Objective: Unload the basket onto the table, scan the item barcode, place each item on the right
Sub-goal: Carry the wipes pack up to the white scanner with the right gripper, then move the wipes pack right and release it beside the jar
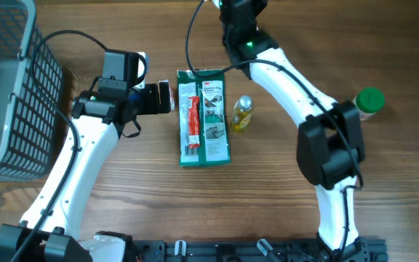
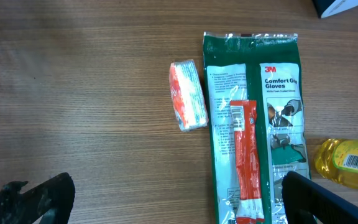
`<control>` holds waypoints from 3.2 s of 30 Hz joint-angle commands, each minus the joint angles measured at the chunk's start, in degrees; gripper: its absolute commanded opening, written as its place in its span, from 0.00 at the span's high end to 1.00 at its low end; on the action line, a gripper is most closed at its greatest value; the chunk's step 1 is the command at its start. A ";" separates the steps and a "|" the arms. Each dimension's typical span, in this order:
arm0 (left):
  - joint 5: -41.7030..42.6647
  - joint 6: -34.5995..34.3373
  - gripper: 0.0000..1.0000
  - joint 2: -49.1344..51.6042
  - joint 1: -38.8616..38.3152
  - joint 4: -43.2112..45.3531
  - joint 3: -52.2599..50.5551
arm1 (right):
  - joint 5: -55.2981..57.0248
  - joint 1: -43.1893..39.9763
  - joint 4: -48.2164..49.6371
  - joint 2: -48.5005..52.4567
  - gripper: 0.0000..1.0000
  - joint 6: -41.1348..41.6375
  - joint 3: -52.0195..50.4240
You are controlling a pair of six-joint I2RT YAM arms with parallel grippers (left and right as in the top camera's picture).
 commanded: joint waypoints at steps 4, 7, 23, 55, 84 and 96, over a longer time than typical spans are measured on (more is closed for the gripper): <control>-0.55 0.26 0.00 -0.33 0.11 0.15 0.55 | 6.19 -0.20 3.21 4.66 0.96 -2.97 0.52; -0.55 0.26 0.00 -0.33 0.11 0.15 0.55 | 5.66 -0.24 3.28 4.66 0.96 -3.02 -0.61; -0.55 0.26 0.00 -0.33 0.11 0.15 0.55 | -2.54 0.96 -16.96 4.66 0.96 5.79 -0.81; -0.55 0.26 0.00 -0.33 0.11 0.15 0.55 | -43.34 -20.44 -72.17 -25.73 0.96 47.95 -1.01; -0.55 0.26 0.00 -0.33 0.11 0.15 0.55 | -42.27 -25.70 -41.99 -25.35 0.96 69.18 -35.32; -0.55 0.26 0.00 -0.33 0.11 0.15 0.55 | -33.14 -25.70 -25.90 -25.35 0.96 73.07 -48.83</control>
